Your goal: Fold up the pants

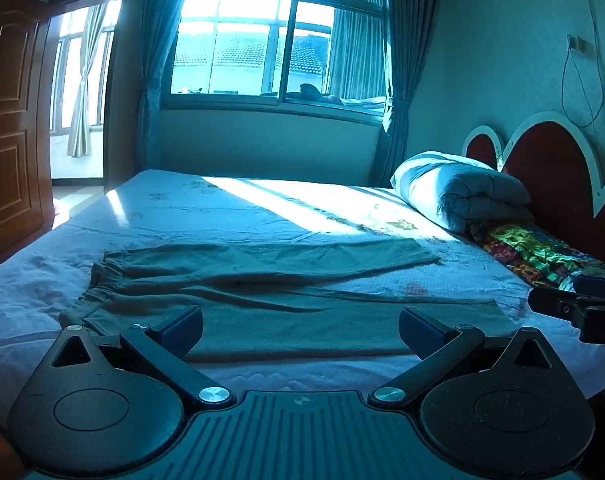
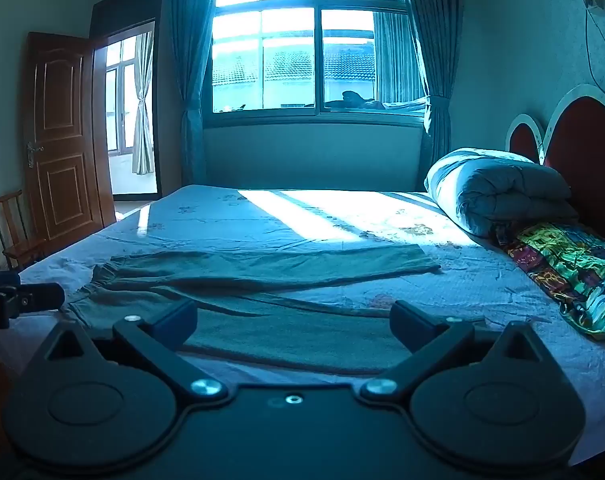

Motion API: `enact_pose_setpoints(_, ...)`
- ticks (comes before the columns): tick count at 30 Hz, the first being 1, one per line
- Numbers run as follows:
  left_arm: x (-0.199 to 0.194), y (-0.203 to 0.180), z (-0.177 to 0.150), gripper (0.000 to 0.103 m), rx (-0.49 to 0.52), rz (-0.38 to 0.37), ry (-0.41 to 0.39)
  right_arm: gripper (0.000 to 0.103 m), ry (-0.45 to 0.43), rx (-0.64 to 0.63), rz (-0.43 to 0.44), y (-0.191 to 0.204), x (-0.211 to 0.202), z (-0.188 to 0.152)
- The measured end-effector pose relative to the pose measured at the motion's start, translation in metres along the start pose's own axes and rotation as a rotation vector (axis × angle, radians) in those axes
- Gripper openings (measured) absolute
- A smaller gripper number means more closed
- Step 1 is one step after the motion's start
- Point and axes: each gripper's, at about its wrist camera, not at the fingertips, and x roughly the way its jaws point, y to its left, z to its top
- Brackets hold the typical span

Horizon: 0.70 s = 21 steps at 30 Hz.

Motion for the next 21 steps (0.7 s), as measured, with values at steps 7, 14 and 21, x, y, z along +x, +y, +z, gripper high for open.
enact_pose_setpoints(7,0.004,0.005,-0.005,0.103,0.005,0.004,0.004,0.097,0.014,0.007,0.006,-0.003,0.002,-0.003)
enact_pose_setpoints(14,0.005,0.002,-0.003,0.103,0.000,0.008,0.011,0.097,0.034,-0.009,0.017,-0.002,0.007,-0.012)
enact_pose_setpoints(21,0.005,0.007,-0.005,0.103,-0.002,0.013,0.016,0.097,0.037,-0.012,0.011,0.003,0.005,-0.003)
